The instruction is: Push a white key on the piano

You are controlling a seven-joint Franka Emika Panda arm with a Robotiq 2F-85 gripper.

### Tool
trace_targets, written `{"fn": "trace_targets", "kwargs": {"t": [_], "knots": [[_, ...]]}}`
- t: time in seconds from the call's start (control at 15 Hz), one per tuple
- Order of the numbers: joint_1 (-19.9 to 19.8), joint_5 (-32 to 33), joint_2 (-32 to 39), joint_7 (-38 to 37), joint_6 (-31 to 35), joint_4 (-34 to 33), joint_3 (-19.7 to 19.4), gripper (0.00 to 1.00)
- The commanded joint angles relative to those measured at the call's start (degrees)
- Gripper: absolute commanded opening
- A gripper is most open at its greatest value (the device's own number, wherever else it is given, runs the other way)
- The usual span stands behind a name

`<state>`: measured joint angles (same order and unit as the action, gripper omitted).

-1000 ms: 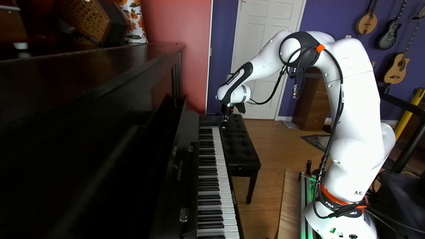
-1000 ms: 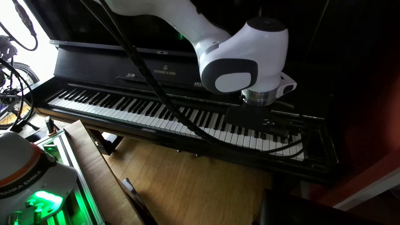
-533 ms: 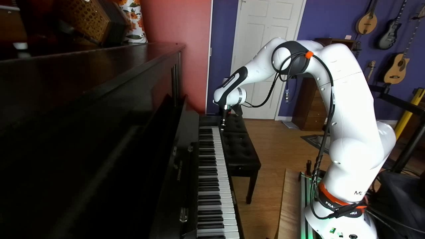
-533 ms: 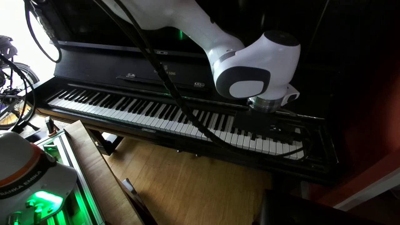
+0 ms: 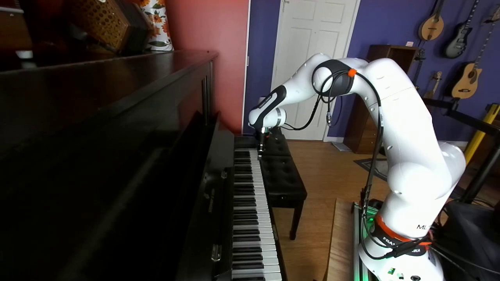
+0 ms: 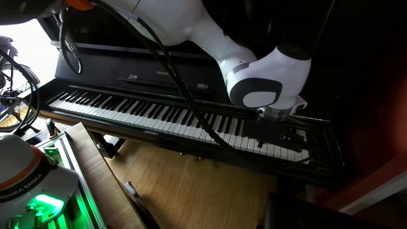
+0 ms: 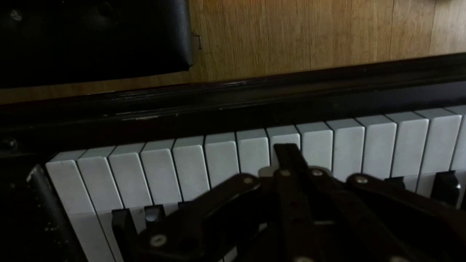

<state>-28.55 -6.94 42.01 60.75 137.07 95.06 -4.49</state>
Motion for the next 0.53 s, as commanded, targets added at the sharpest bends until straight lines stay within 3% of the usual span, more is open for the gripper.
{"fn": "trace_targets", "kwargs": {"t": [0.0,0.47], "knots": [[-0.20,1.42,3.36,-0.30,-1.26,-4.10,-0.30,0.00],[-0.38,1.98,5.83,-0.02,-1.38,-7.23,0.01,0.00]]}}
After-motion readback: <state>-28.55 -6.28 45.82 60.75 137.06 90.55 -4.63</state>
